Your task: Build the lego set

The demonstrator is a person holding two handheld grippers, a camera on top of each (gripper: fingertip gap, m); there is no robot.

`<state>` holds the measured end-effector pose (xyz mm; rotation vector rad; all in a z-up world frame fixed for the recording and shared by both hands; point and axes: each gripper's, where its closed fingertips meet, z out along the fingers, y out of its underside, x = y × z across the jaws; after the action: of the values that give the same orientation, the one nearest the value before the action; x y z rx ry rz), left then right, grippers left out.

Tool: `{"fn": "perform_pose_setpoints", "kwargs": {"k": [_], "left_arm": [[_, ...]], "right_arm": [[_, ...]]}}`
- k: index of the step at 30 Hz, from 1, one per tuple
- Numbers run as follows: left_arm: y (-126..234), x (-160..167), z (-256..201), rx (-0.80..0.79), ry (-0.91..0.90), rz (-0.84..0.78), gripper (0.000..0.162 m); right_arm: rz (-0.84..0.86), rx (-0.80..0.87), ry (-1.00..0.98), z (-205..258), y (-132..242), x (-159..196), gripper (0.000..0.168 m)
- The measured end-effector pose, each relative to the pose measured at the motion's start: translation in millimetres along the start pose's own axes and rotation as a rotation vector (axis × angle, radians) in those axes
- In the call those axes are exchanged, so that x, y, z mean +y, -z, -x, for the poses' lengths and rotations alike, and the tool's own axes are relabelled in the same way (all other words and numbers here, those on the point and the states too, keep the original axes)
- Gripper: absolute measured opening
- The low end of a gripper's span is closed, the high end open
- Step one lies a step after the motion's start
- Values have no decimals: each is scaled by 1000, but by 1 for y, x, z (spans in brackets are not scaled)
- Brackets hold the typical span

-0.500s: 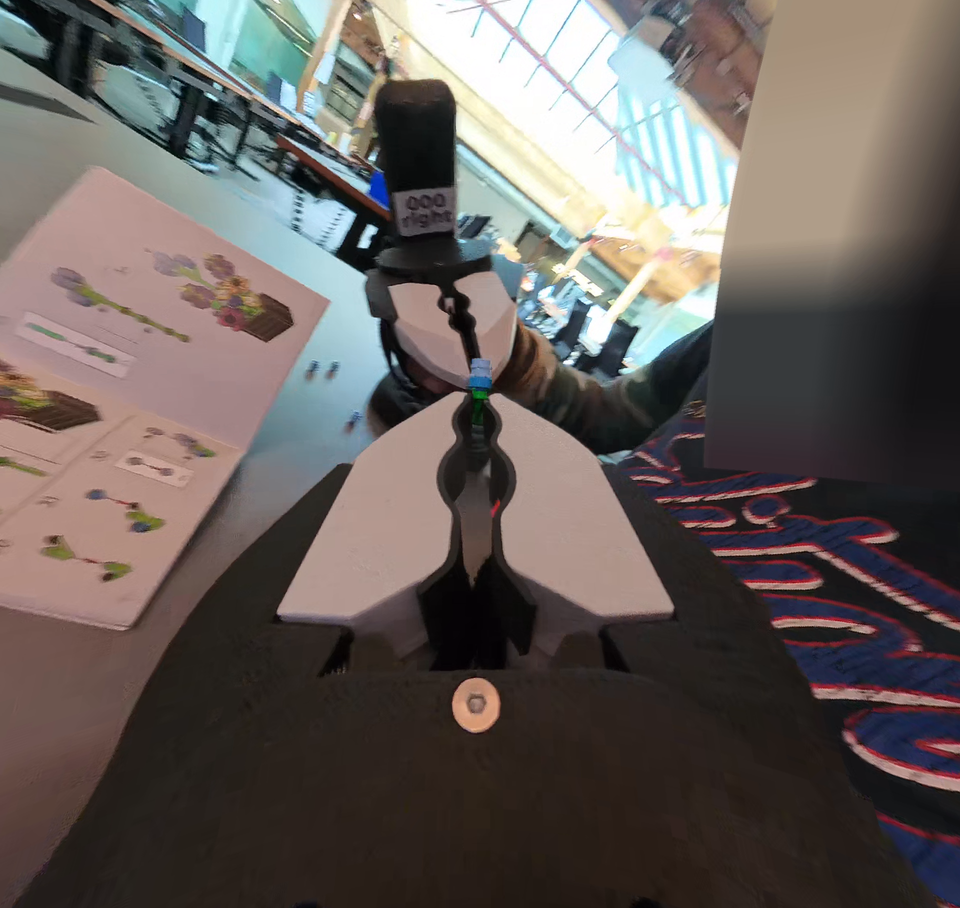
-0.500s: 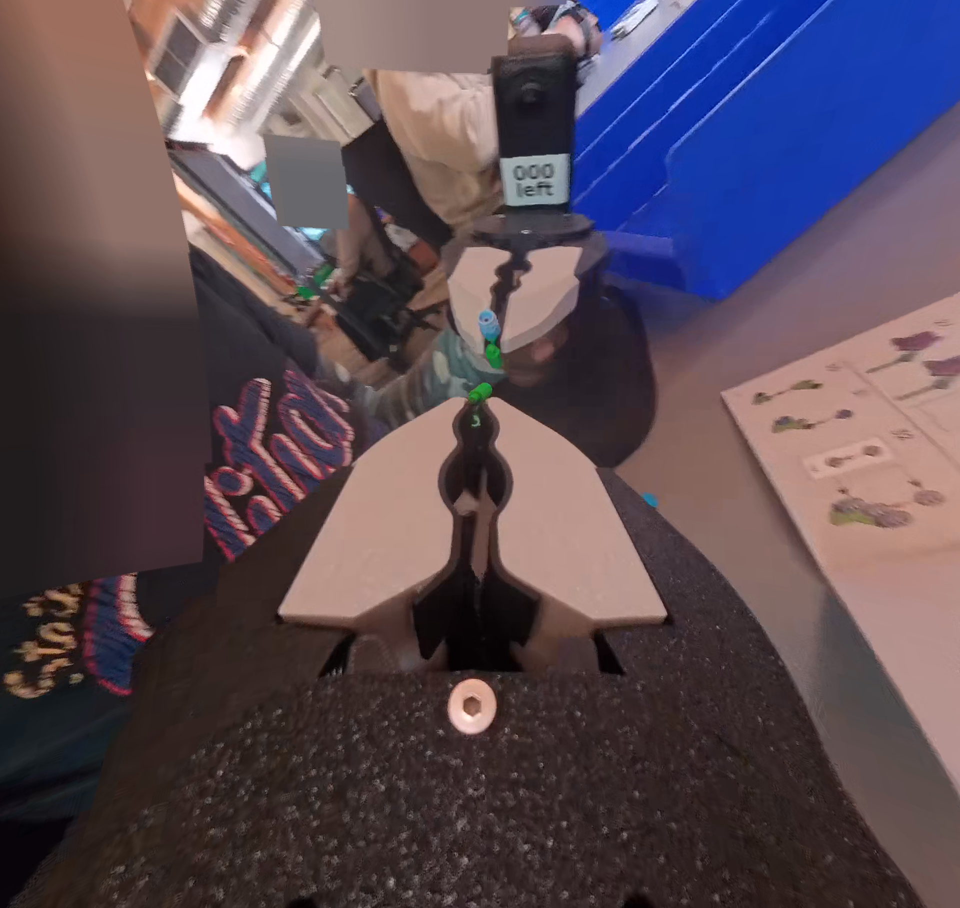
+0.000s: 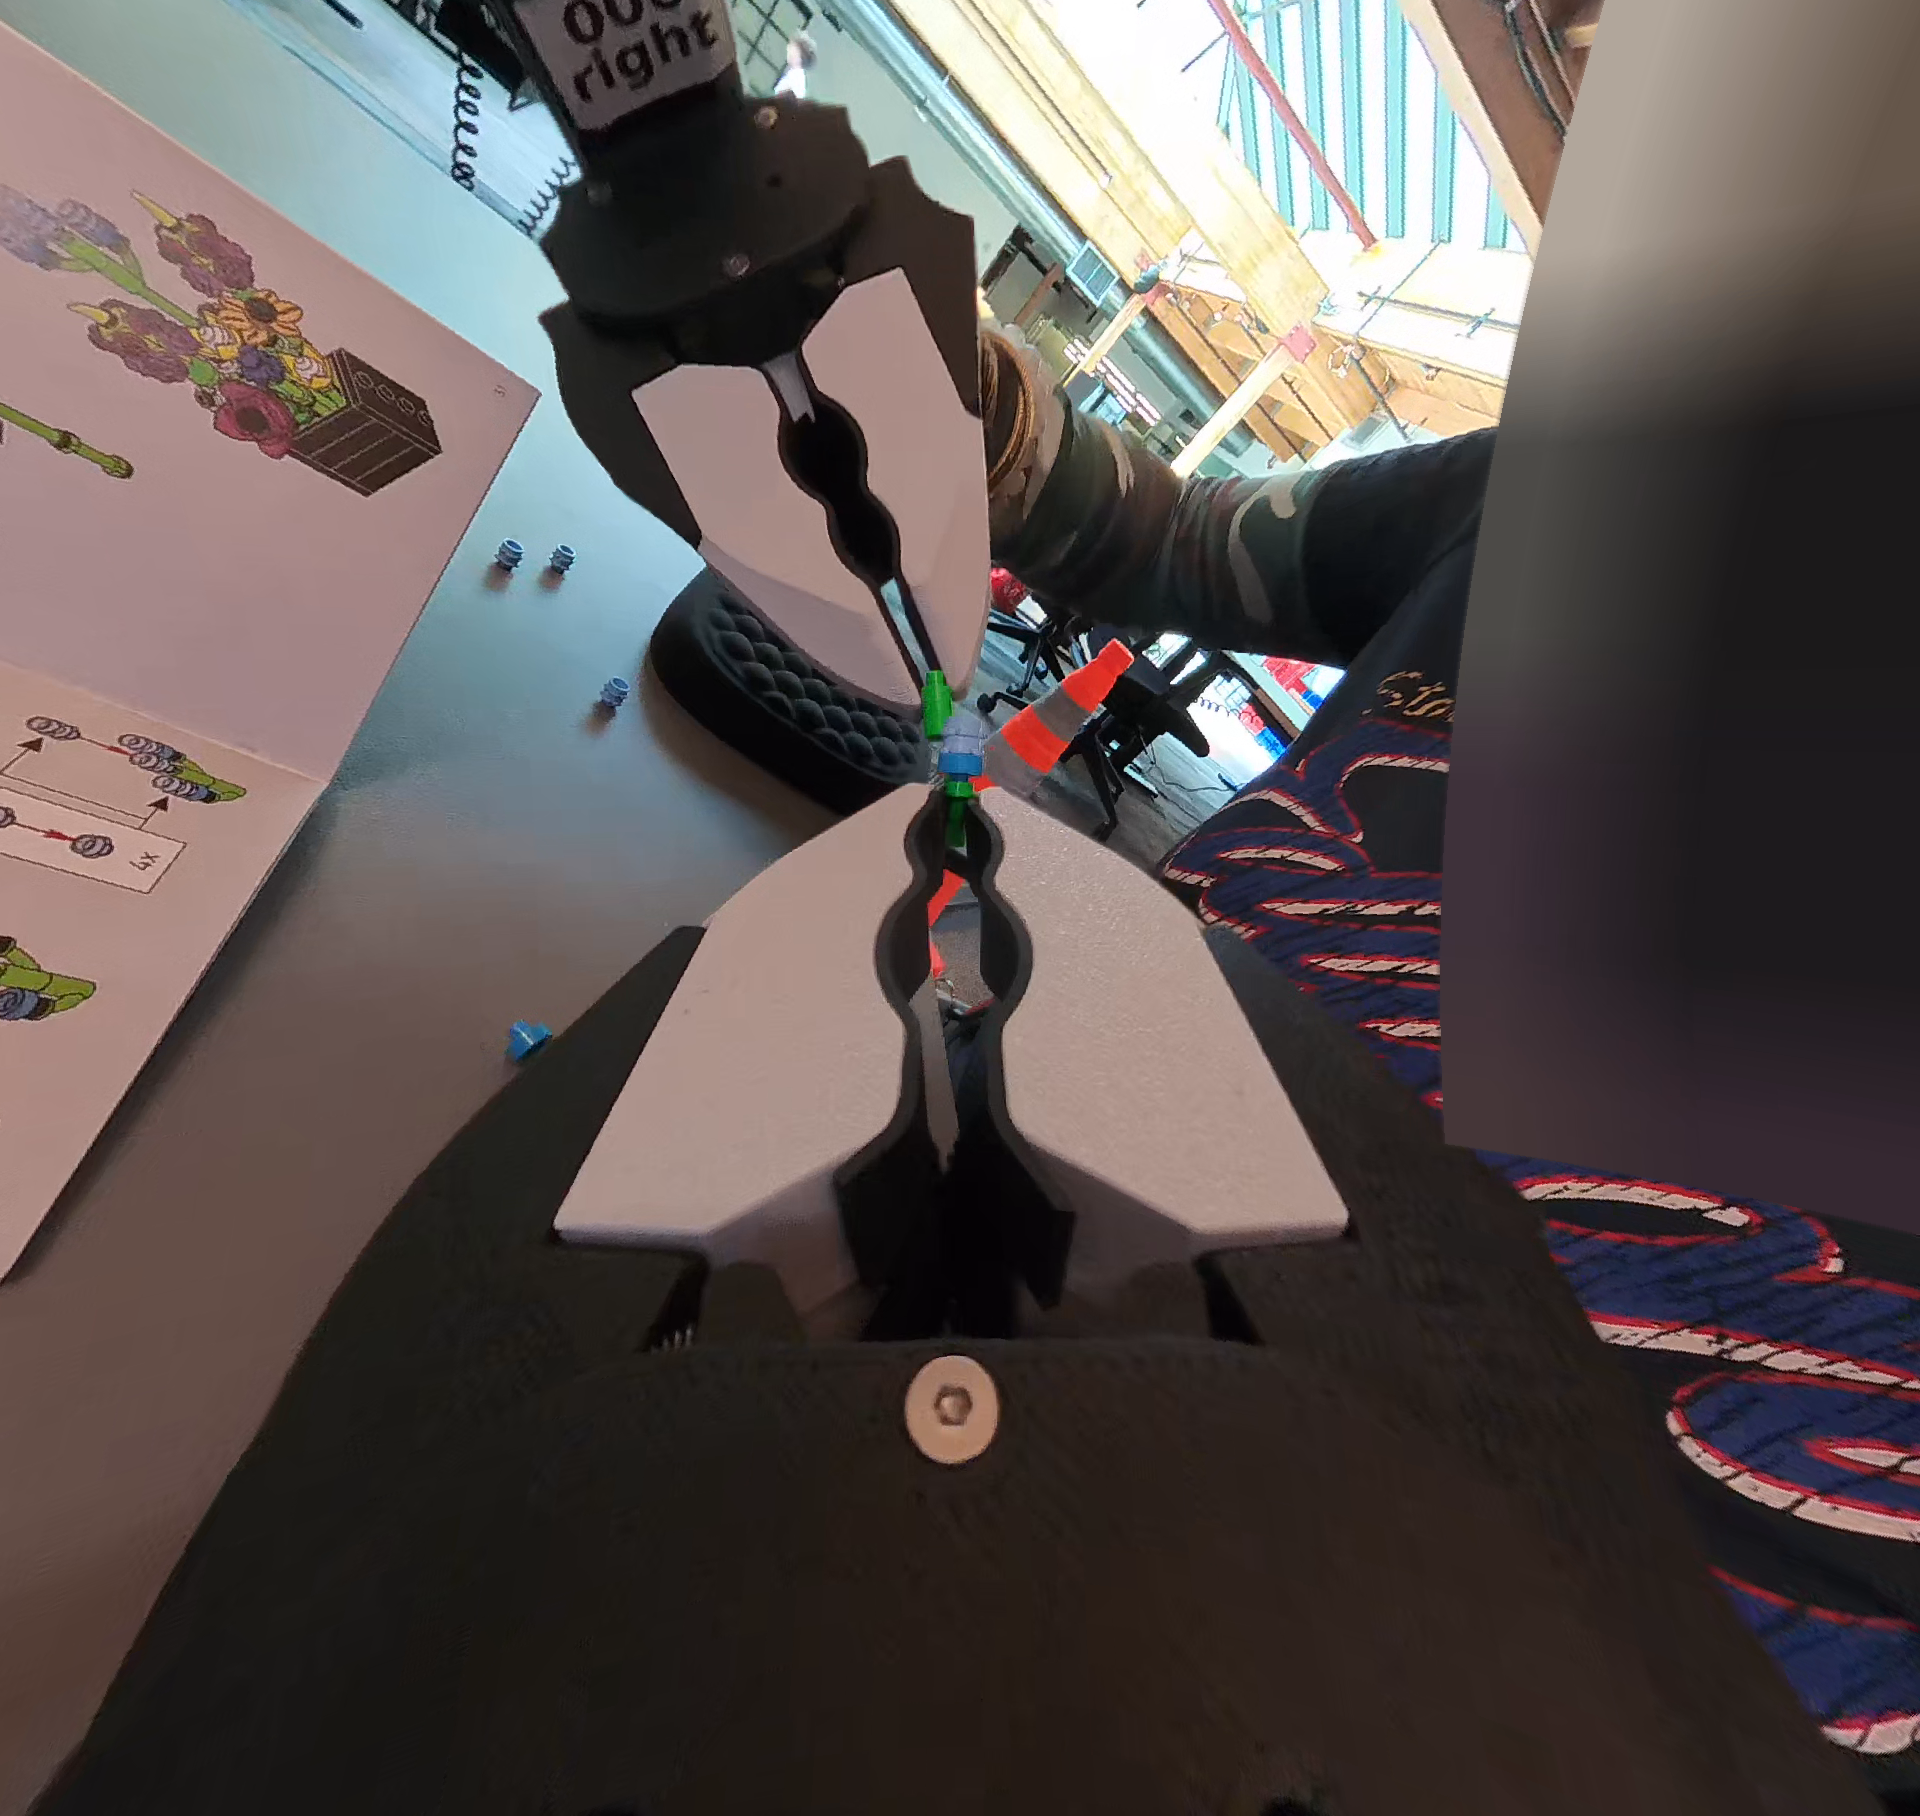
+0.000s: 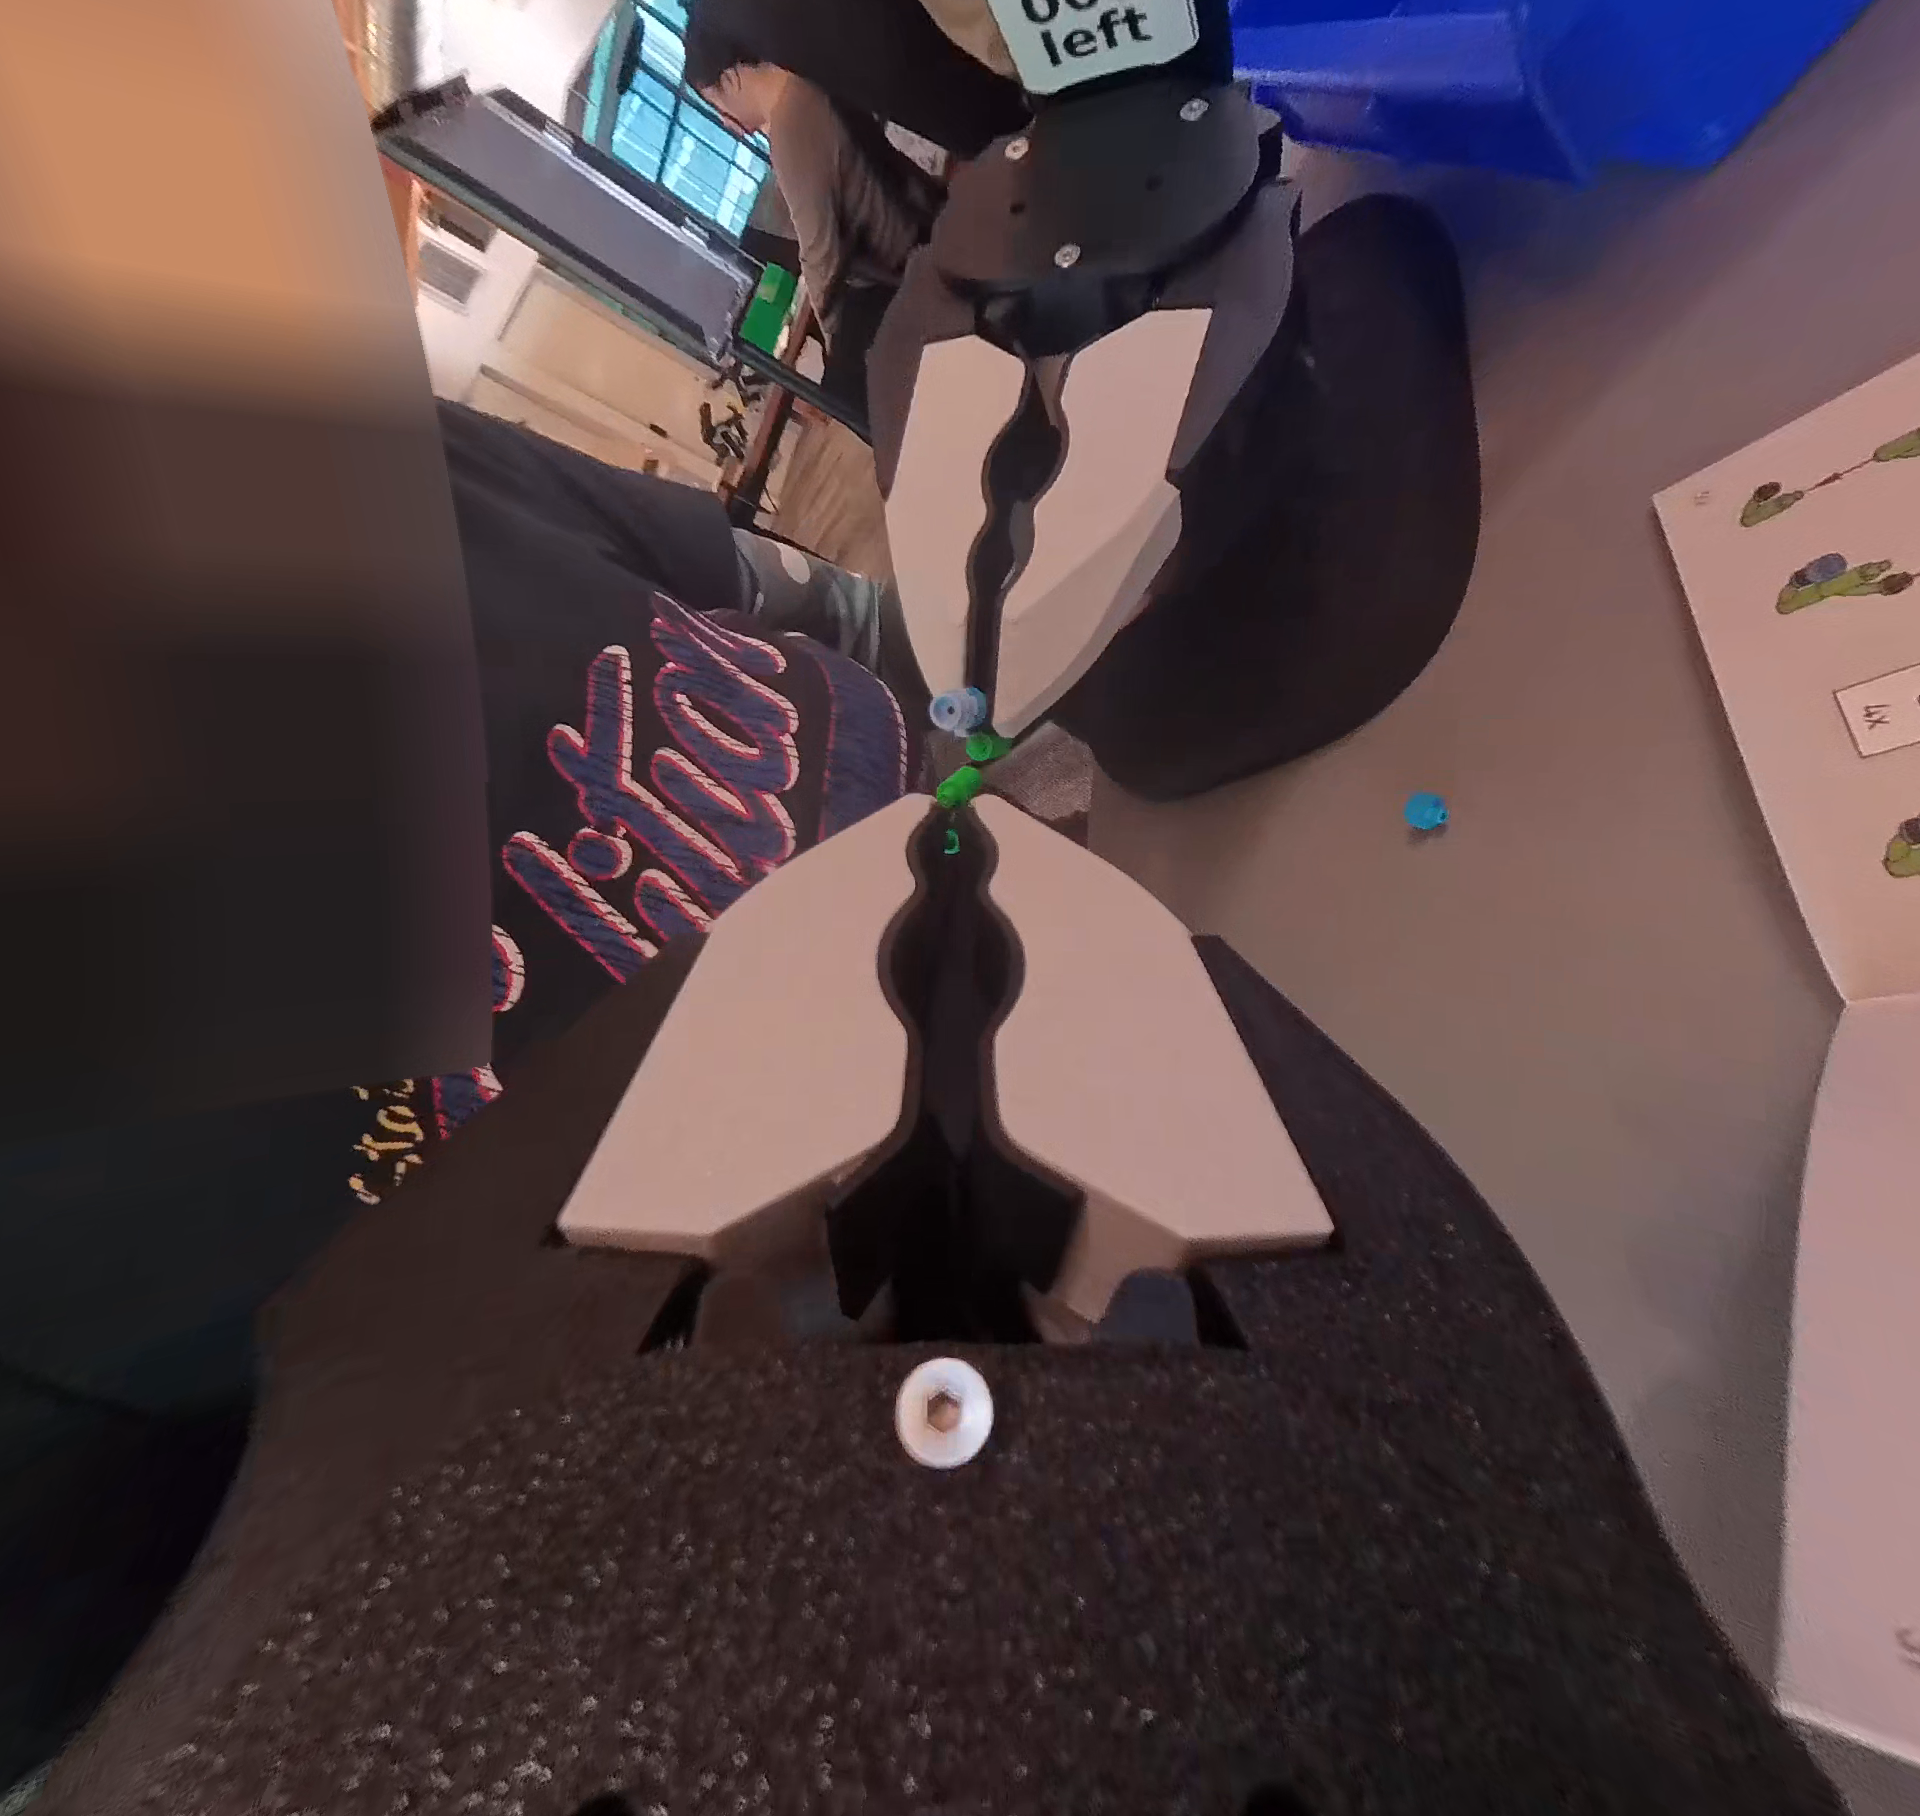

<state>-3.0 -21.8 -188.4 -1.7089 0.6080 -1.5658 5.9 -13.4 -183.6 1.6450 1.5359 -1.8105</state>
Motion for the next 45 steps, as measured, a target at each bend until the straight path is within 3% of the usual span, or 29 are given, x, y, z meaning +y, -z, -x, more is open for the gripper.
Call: {"fn": "perform_pose_setpoints", "kwargs": {"k": [24, 36, 45], "left_arm": [[0, 0, 6, -57, -7, -11, 4], [11, -17, 6, -77, -21, -158, 3], [16, -23, 3, -63, -25, -216, 3]], "right_arm": [[34, 94, 81, -9, -9, -1, 3], [-213, 84, 131, -7, -11, -19, 2], [-289, 81, 169, -6, -15, -27, 2]]}}
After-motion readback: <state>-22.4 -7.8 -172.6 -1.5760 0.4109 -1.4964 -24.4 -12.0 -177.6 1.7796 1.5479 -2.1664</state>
